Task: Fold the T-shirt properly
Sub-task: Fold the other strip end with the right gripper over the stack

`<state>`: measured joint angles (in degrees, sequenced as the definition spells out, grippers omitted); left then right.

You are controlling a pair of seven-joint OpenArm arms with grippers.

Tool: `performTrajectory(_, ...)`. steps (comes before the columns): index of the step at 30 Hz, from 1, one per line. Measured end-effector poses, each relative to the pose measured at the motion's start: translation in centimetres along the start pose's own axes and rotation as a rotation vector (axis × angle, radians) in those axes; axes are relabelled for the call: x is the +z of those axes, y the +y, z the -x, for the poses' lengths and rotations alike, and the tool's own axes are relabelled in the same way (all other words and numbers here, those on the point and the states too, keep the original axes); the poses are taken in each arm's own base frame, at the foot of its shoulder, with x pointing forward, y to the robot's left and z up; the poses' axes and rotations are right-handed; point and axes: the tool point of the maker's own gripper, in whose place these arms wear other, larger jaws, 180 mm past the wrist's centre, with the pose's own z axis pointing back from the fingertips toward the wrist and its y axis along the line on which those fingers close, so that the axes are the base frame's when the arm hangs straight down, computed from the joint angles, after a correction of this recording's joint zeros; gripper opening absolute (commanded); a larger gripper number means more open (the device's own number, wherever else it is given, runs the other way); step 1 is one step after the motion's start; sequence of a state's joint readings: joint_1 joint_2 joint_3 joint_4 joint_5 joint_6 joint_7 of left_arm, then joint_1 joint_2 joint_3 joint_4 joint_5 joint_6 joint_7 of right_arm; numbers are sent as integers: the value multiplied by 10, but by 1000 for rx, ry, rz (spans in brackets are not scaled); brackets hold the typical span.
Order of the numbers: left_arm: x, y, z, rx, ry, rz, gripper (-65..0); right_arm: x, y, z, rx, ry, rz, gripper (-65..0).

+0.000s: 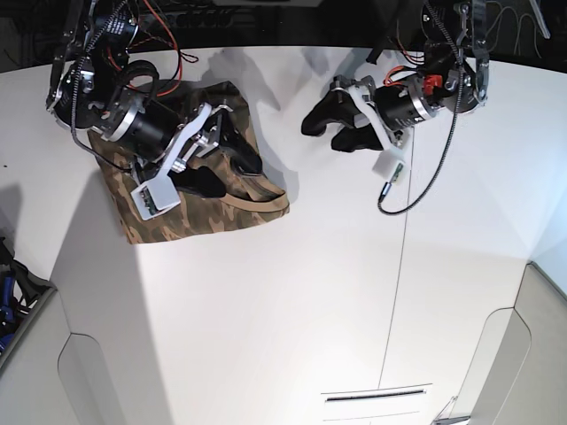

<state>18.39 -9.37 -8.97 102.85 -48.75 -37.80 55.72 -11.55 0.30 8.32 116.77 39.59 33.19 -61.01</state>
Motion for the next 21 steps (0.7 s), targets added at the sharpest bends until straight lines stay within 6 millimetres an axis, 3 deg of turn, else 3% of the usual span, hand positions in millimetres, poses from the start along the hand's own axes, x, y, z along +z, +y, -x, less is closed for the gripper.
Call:
performTrajectory(5,27,0,-32,-21,-95,1,-190,1,-3,-11,-1,-57,8,-251)
performTrajectory(10,42,-30,-60,-82,-170,74,-191,12,-22,-24,-9,-125,72,-255)
performTrajectory(11,43,-40,-64,-101,-183,98,-191,15,-30,-29,-5,-135,96,-278)
performTrajectory(13,44,-57,-70,-144,-193,130,-191,23,-46,-39,10,-158,155,-388)
performTrajectory(16,42,-73,-64,-165,-173,169,-191,35,-69,-35,-12,-141,253,-649)
performTrajectory(21,32,-83,-58,-185,-150,190,-190,45,-78,-4,-39,-25,289,-650)
